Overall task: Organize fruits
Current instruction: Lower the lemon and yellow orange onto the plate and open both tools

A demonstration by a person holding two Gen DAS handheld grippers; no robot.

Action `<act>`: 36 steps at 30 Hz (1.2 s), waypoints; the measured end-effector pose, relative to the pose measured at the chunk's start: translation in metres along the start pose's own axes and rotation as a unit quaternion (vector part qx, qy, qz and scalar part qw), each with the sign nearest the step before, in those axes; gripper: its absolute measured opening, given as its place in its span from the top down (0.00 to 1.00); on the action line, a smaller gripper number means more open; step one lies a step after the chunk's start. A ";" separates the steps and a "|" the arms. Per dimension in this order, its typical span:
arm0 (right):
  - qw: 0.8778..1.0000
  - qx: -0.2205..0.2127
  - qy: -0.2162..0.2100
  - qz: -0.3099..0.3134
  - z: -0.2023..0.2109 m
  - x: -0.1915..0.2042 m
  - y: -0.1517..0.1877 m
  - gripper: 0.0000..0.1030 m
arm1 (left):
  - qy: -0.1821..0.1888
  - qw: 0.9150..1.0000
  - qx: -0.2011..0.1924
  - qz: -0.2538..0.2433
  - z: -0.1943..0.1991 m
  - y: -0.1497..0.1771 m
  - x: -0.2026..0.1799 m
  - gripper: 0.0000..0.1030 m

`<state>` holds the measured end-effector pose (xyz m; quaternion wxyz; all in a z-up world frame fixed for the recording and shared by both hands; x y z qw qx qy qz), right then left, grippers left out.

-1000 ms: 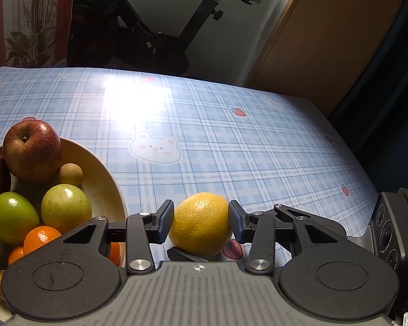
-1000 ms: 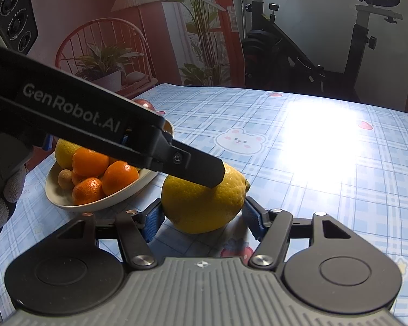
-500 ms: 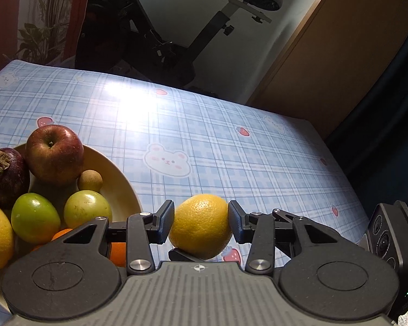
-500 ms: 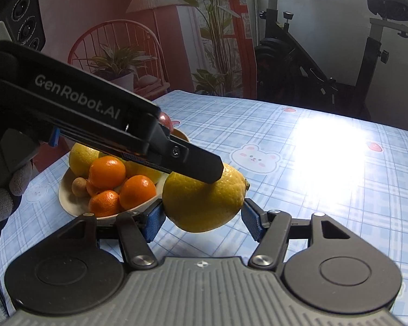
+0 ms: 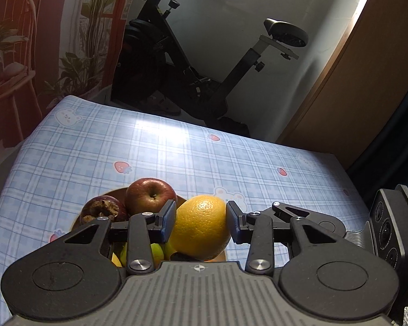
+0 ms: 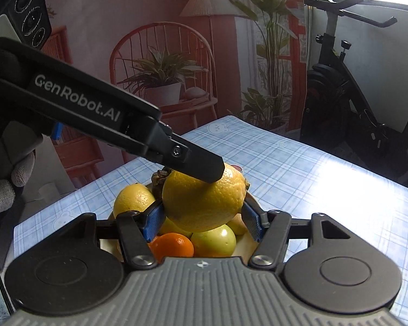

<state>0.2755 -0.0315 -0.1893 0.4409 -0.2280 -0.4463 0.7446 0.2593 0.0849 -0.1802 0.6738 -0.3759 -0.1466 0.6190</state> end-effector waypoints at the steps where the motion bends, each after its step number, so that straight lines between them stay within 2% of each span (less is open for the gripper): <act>1: 1.000 0.006 -0.002 0.004 -0.006 0.003 0.000 0.38 | -0.004 1.000 0.002 0.005 0.000 0.001 0.007 0.60; 8: 0.999 0.031 -0.015 0.017 -0.033 0.019 0.003 0.38 | -0.012 0.999 0.001 0.036 0.003 0.005 0.032 0.60; 16: 0.998 0.029 -0.013 0.045 -0.037 0.029 0.004 0.38 | -0.009 0.998 -0.015 0.055 0.007 0.007 0.048 0.60; 27: 0.999 0.015 0.005 0.029 -0.032 0.014 0.005 0.38 | -0.029 0.998 -0.033 0.050 -0.008 0.002 0.037 0.60; 36: 1.000 0.018 0.010 0.002 -0.022 0.001 0.015 0.35 | -0.032 0.999 -0.022 0.027 -0.017 0.001 0.023 0.60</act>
Point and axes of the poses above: each gripper's, at about its wrist camera, not at the fingertips, and z roughly against the way its jaws point, x to its left, y to its underside, the point moved 6 cm from there along -z, roughly the way its jaws point, and after that the axes turned 2 degrees about -y, right-handed, at the moved point
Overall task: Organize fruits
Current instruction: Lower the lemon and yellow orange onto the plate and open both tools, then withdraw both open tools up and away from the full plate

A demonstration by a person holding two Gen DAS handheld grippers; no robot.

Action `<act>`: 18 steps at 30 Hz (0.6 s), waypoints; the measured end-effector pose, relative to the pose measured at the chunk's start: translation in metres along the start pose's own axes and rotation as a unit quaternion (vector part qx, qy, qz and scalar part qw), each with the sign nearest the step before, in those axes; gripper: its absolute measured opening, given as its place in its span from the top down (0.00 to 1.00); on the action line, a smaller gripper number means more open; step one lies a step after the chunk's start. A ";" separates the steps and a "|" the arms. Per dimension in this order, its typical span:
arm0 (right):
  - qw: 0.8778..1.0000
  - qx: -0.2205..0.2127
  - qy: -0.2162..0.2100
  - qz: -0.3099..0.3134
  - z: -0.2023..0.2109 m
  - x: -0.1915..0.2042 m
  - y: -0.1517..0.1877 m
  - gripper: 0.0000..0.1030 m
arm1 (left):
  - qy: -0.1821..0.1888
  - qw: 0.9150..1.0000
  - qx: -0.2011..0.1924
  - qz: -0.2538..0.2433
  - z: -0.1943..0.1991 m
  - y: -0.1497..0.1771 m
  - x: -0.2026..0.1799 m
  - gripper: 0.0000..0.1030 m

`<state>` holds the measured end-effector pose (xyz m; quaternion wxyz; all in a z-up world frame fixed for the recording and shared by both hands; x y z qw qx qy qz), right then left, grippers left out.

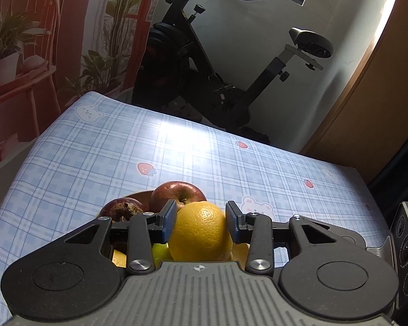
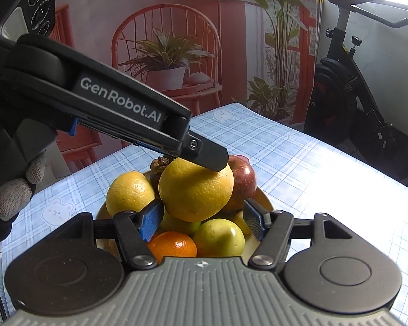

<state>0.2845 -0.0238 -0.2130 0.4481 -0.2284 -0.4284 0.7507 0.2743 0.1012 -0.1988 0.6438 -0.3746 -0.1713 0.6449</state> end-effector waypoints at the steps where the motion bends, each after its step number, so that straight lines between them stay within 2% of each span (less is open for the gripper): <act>1: 1.000 0.002 0.000 -0.003 0.001 -0.001 0.002 0.35 | 0.002 1.000 0.003 0.001 -0.001 0.001 -0.001 0.59; 12: 1.000 0.003 0.002 -0.006 0.015 0.000 0.005 0.36 | -0.024 1.000 -0.002 -0.005 0.012 0.002 -0.001 0.57; 16: 1.000 0.000 0.009 -0.006 0.028 0.002 0.006 0.33 | -0.043 0.999 -0.023 0.007 0.033 -0.003 0.001 0.39; 18: 1.000 -0.003 0.013 -0.018 0.039 0.001 0.005 0.22 | -0.053 0.998 -0.036 0.021 0.045 -0.004 0.002 0.28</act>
Point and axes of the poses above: each gripper's, at about its wrist camera, not at the fingertips, and z roughly against the way its jaws point, x to its left, y to its underside, the point moved 6 cm from there along -z, roughly the way its jaws point, and after that the axes turned 2 degrees about -y, right-handed, at the moved point
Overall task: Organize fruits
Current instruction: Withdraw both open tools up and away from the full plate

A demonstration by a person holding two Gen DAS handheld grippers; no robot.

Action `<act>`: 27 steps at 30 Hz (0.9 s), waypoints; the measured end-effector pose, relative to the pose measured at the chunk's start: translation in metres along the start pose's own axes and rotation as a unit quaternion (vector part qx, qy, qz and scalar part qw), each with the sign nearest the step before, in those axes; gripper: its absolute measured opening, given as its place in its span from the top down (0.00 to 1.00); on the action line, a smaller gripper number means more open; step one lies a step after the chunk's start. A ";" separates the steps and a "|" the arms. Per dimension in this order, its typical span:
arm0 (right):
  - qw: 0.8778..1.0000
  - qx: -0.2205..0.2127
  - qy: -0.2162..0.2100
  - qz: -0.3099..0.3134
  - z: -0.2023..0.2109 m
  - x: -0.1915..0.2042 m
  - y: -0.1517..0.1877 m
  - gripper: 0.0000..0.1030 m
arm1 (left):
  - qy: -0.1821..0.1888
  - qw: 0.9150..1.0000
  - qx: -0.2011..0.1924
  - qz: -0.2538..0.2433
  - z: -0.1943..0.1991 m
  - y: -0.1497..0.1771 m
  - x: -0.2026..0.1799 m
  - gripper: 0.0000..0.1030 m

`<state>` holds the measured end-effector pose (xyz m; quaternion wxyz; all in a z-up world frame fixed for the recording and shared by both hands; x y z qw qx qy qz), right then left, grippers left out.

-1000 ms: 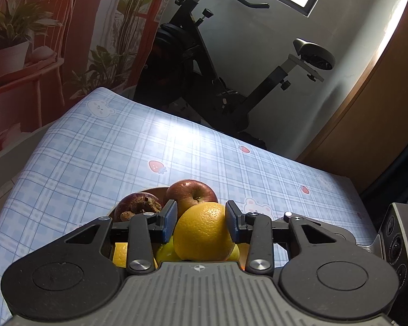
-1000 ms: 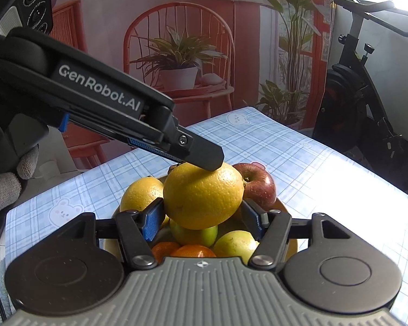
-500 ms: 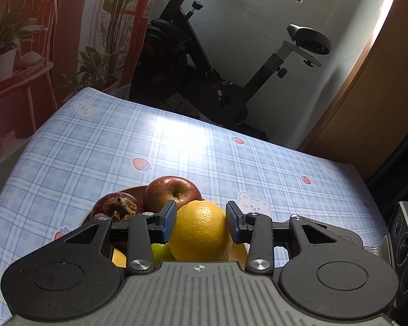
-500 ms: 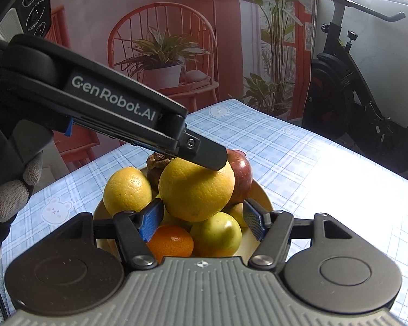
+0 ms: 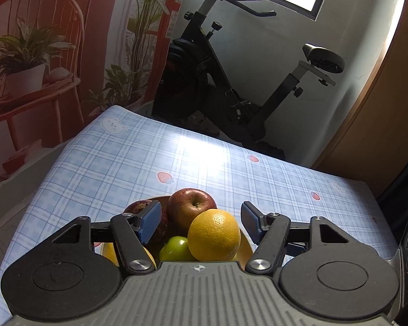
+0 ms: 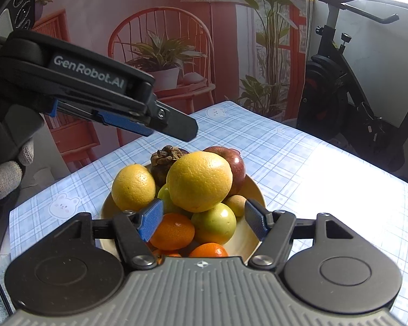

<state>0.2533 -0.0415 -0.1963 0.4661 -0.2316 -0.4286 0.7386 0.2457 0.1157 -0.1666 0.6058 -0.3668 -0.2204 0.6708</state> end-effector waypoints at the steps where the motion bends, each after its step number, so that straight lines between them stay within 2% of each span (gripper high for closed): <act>1: 1.000 -0.004 0.001 -0.006 0.006 -0.001 0.000 0.19 | -0.006 1.000 -0.005 0.004 0.005 0.000 0.001 0.21; 2: 1.000 -0.009 0.004 -0.012 0.013 -0.003 0.000 0.14 | -0.016 1.000 -0.010 0.008 0.012 -0.001 -0.001 0.15; 3: 1.000 -0.015 0.013 -0.021 0.021 -0.005 -0.001 0.13 | -0.023 1.000 -0.010 0.005 0.018 -0.001 -0.004 0.13; 6: 0.997 -0.027 0.040 -0.054 0.047 -0.012 -0.001 0.06 | -0.039 0.999 -0.012 -0.022 0.037 0.005 -0.016 0.12; 9: 0.993 -0.052 0.060 -0.086 0.079 -0.018 0.001 0.00 | -0.051 0.998 -0.026 -0.028 0.062 0.015 -0.023 0.12; 14: 0.986 -0.083 0.089 -0.116 0.127 -0.023 0.005 0.00 | -0.068 0.995 -0.059 -0.038 0.101 0.028 -0.037 0.12; 16: 0.983 -0.086 0.099 -0.127 0.146 -0.023 0.006 0.00 | -0.094 0.992 -0.078 -0.038 0.115 0.033 -0.045 0.12; 19: 0.981 -0.084 0.117 -0.133 0.170 -0.023 0.005 0.00 | -0.117 0.988 -0.084 -0.058 0.132 0.039 -0.061 0.11; 24: 0.977 -0.076 0.136 -0.144 0.204 -0.021 0.009 0.00 | -0.165 0.974 -0.110 -0.105 0.160 0.046 -0.087 0.11; 27: 0.975 -0.069 0.146 -0.152 0.217 -0.020 0.013 0.00 | -0.144 0.978 -0.110 -0.099 0.172 0.047 -0.097 0.09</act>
Point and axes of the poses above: each gripper's, at about its wrist camera, not at the fingertips, and z roughly against the way its jaws point, x to its left, y to its underside, the point moved 6 cm from there along -z, roughly the way its jaws point, and after that the axes turned 2 degrees about -y, right-handed, at the moved point
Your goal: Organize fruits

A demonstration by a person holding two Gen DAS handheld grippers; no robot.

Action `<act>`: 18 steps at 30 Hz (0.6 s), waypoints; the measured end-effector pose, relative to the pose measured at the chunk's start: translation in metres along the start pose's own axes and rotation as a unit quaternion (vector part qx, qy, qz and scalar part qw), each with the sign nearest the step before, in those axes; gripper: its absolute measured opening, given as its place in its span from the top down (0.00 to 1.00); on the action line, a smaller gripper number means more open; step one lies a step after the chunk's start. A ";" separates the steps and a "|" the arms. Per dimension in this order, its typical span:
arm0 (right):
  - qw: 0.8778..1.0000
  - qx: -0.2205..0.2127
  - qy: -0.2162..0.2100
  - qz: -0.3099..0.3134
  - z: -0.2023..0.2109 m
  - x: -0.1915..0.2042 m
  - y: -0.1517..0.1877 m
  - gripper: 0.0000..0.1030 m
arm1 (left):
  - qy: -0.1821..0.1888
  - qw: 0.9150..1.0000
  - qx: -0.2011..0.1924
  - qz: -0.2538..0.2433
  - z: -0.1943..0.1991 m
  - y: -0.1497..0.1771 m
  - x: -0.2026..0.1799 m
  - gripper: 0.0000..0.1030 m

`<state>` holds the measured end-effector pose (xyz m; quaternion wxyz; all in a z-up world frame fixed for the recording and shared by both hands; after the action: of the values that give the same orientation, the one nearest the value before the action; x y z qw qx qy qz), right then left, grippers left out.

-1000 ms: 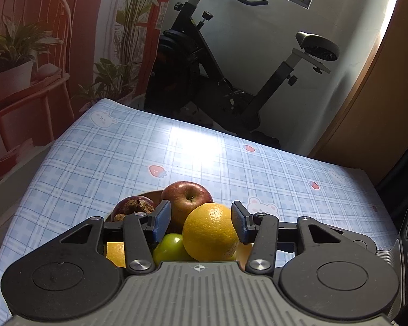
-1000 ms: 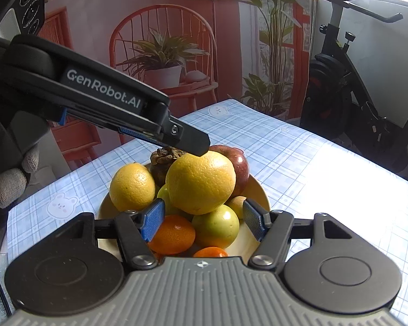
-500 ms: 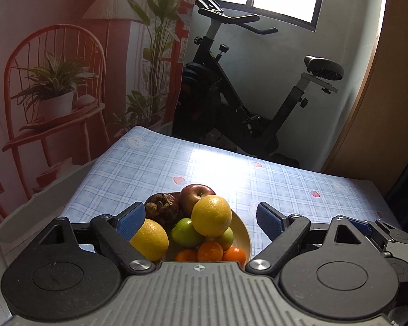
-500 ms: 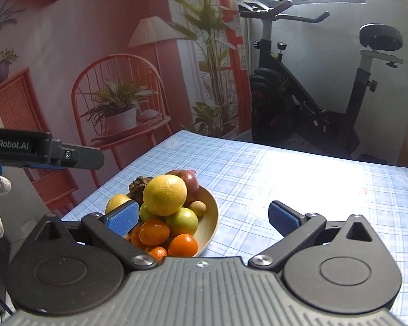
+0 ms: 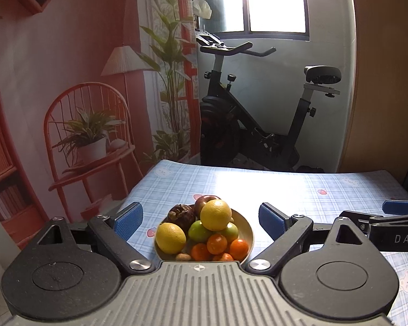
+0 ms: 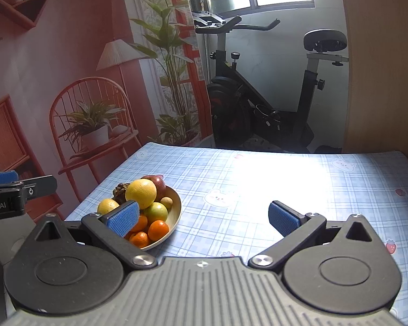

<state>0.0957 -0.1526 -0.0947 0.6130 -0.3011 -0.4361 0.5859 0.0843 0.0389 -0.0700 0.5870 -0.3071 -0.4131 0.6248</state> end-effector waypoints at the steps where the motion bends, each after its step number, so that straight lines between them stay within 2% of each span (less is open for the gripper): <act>1: 1.000 0.001 0.004 -0.001 0.004 -0.001 0.000 0.00 | 0.008 1.000 0.001 0.002 0.003 0.000 -0.001 0.09; 9: 0.999 0.012 0.039 0.003 0.019 -0.004 -0.001 0.00 | 0.039 0.999 0.016 0.004 0.008 0.008 -0.009 0.09; 18: 0.998 0.008 0.060 0.013 0.026 0.002 -0.005 0.00 | 0.048 0.999 0.018 0.010 0.010 0.010 -0.009 0.09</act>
<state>0.0748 -0.1554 -0.0785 0.6330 -0.3368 -0.3899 0.5778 0.0721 0.0284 -0.0748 0.6052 -0.3299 -0.3701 0.6228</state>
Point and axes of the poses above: each gripper's, at about its wrist camera, not at the fingertips, and z roughly against the way its jaws point, x to its left, y to its underside, the point moved 6 cm from there along -z, roughly the way its jaws point, and after that the axes turned 2 degrees about -y, right-handed, at the moved point
